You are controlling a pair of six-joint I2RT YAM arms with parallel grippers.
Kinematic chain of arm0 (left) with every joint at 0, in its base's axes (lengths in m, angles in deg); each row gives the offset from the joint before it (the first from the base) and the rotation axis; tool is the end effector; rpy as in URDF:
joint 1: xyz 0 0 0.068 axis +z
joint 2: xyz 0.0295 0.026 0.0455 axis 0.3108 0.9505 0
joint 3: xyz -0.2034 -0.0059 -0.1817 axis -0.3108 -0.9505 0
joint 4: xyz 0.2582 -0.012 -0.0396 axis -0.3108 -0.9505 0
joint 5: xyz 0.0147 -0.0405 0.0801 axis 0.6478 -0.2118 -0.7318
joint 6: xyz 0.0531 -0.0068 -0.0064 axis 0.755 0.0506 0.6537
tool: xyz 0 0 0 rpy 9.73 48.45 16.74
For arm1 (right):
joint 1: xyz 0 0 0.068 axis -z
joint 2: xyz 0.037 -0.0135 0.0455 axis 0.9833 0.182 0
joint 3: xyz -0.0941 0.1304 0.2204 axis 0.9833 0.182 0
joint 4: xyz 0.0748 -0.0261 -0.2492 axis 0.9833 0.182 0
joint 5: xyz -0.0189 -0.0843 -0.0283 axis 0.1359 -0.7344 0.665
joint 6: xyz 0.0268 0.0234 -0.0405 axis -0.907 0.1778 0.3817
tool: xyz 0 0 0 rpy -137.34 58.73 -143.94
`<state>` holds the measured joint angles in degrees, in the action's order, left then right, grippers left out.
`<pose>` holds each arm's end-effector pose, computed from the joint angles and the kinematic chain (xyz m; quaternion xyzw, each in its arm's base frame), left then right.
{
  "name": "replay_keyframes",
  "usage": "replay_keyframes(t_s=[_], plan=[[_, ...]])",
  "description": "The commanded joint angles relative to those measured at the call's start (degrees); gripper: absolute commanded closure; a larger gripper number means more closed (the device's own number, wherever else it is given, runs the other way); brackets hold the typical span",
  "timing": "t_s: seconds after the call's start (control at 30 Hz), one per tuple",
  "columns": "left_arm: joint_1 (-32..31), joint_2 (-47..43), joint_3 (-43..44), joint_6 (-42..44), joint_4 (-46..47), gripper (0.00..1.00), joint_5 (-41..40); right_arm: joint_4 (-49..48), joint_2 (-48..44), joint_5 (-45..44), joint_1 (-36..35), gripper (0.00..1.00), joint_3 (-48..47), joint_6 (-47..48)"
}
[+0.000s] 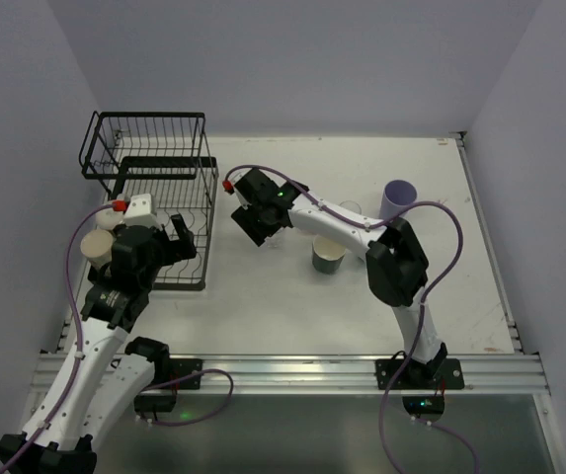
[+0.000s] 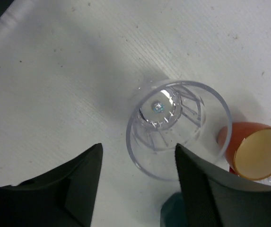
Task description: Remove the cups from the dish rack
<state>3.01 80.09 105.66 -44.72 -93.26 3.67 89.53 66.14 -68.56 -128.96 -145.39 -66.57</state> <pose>0.1455 -0.0312 0.2972 -0.1062 0.8323 -0.0792 0.5383 0.3111 0.3548 0.2346 -0.3797 0.8815 0.0424 0.2776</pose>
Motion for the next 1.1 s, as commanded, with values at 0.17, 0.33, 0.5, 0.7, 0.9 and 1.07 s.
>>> replay_keyframes(t_s=[0.17,0.33,0.5,0.7,0.9,1.07], plan=[[0.5,7.7,3.2,-7.3,1.3,0.0,-9.0,-10.3,-25.8,5.1,0.0,0.14,14.1,-6.9],[0.5,12.9,3.6,-12.0,4.6,0.0,-14.0,-18.9,-40.0,9.1,0.0,0.11,30.2,-10.4],[0.5,15.2,0.7,-15.5,7.4,0.0,-21.7,-26.2,-52.0,12.1,0.0,0.12,40.1,-12.3],[0.5,21.0,1.1,-19.1,9.9,0.0,-27.1,-31.4,-56.6,14.2,0.0,0.12,47.0,-12.3],[0.9,28.5,4.0,-19.3,9.9,0.0,-32.9,-34.6,-58.1,16.9,0.0,0.1,50.9,-12.7],[3.0,33.0,3.8,-17.3,12.3,0.0,-34.1,-34.3,-59.3,16.9,0.0,0.09,51.1,-12.3]])
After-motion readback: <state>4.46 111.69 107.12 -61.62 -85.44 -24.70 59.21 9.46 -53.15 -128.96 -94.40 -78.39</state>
